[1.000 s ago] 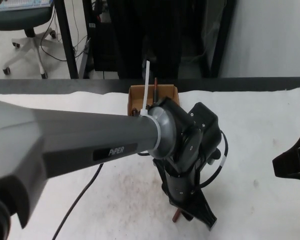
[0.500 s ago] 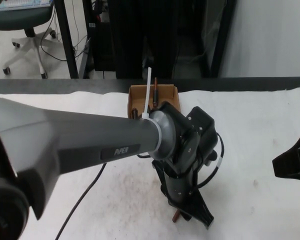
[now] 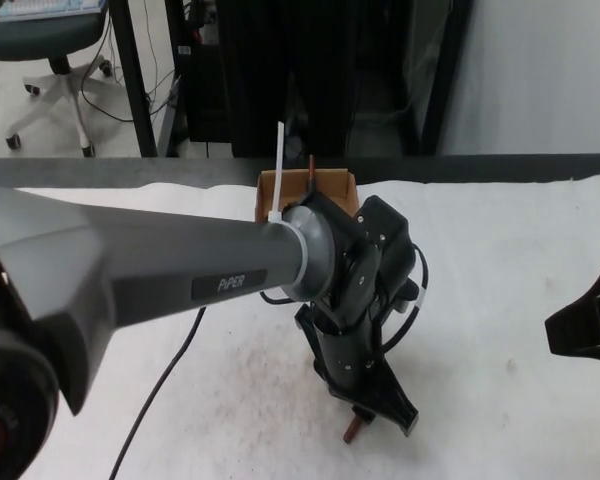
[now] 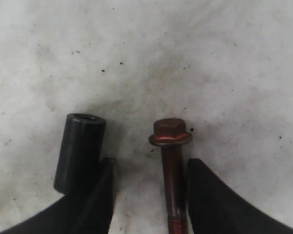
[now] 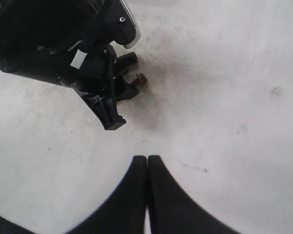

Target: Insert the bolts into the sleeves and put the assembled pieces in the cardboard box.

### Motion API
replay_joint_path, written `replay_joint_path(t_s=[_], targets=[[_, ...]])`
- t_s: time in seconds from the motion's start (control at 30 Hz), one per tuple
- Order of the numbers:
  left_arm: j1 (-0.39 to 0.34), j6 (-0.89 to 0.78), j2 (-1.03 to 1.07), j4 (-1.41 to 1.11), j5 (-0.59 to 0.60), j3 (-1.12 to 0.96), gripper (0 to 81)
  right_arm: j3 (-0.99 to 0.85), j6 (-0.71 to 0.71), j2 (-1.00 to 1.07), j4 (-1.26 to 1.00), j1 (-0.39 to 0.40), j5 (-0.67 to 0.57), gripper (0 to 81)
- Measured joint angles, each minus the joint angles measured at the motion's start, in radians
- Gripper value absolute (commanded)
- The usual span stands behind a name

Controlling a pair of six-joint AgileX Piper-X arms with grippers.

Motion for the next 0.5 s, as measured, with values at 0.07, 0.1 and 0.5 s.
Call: replay_joint_path(t_s=[0.07, 0.1, 0.5], targets=[[0.003, 0.000, 0.000, 0.000, 0.018, -0.003, 42.6, 0.000, 0.000, 0.000, 0.000, 0.000, 0.000, 0.3], [0.003, 0.000, 0.000, -0.002, 0.021, -0.003, 42.6, 0.000, 0.000, 0.000, 0.000, 0.000, 0.000, 0.3], [-0.004, 0.000, 0.002, -0.030, 0.055, -0.003, 18.5, 0.000, 0.000, 0.000, -0.027, 0.000, 0.000, 0.3]])
